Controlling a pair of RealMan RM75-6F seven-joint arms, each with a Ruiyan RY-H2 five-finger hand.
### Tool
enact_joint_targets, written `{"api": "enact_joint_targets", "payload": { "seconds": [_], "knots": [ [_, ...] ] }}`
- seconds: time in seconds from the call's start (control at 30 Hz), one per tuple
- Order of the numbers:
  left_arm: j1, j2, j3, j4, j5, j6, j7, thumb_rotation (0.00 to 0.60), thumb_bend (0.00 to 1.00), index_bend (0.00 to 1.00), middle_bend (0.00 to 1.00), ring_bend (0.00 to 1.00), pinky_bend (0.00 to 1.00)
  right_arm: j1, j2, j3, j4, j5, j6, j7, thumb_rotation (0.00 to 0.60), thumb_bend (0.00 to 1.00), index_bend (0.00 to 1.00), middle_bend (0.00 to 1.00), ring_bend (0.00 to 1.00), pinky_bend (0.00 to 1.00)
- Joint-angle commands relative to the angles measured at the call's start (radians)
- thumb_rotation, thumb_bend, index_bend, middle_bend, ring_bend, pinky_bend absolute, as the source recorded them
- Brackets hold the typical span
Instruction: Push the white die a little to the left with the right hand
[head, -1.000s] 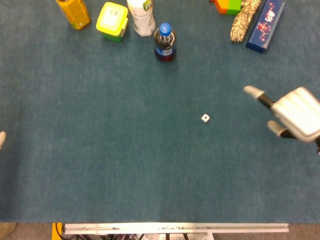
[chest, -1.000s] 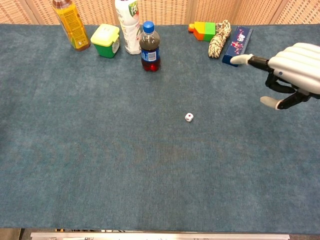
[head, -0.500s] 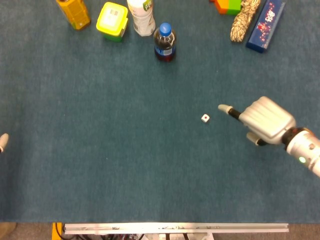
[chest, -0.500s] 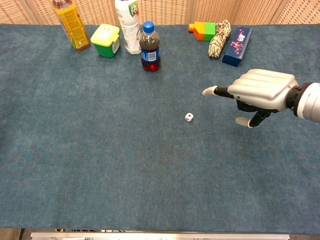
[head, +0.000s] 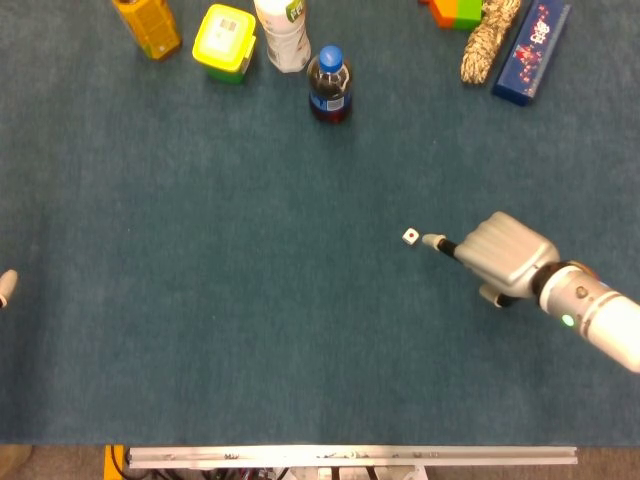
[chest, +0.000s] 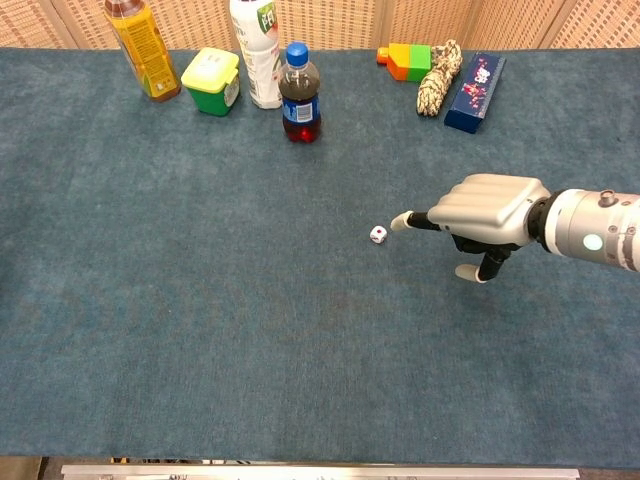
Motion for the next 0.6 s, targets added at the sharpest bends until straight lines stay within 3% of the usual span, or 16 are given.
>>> {"api": "enact_joint_targets", "payload": {
  "seconds": [0.03, 0.27, 0.6],
  "knots": [
    [0.001, 0.000, 0.000, 0.000, -0.002, 0.000, -0.001, 0.600, 0.22, 0.03, 0.04, 0.07, 0.03, 0.039, -0.031, -0.033, 0.008, 0.048, 0.025, -0.026, 0.600, 0.35, 0.03, 1.00, 1.00, 1.00],
    [0.004, 0.000, 0.000, 0.003, -0.005, 0.001, -0.003, 0.600, 0.22, 0.03, 0.04, 0.07, 0.03, 0.083, -0.067, -0.078, 0.028, 0.104, 0.054, -0.028, 0.600, 0.35, 0.03, 1.00, 1.00, 1.00],
    [0.007, 0.000, -0.001, 0.009, -0.007, 0.004, -0.010, 0.600, 0.22, 0.03, 0.04, 0.07, 0.03, 0.132, -0.108, -0.097, 0.065, 0.147, 0.071, 0.000, 0.600, 0.35, 0.03, 1.00, 1.00, 1.00]
  ]
}}
